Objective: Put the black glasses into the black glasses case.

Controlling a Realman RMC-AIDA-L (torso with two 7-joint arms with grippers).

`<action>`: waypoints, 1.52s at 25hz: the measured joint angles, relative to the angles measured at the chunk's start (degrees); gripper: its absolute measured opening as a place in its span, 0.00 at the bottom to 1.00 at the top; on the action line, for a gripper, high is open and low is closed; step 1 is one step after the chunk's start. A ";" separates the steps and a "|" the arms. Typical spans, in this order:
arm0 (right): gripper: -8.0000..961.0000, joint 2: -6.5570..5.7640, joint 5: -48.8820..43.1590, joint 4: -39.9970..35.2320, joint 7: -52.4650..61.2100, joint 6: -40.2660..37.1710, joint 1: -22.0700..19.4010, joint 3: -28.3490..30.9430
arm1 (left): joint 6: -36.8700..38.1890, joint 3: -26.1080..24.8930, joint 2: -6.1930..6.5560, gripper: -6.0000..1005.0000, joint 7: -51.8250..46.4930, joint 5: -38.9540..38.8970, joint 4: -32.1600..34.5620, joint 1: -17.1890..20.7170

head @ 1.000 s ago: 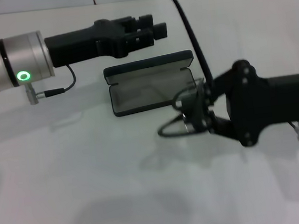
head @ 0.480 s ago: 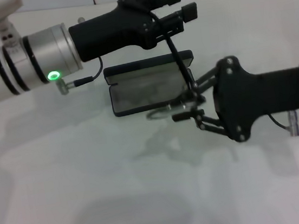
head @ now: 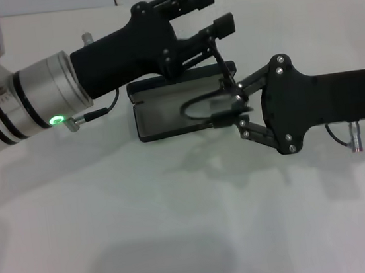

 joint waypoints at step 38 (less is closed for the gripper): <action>0.13 1.22 -7.82 -14.95 12.22 60.99 -1.38 -30.49 | -3.96 0.02 -0.04 0.62 1.11 -20.54 -0.08 6.62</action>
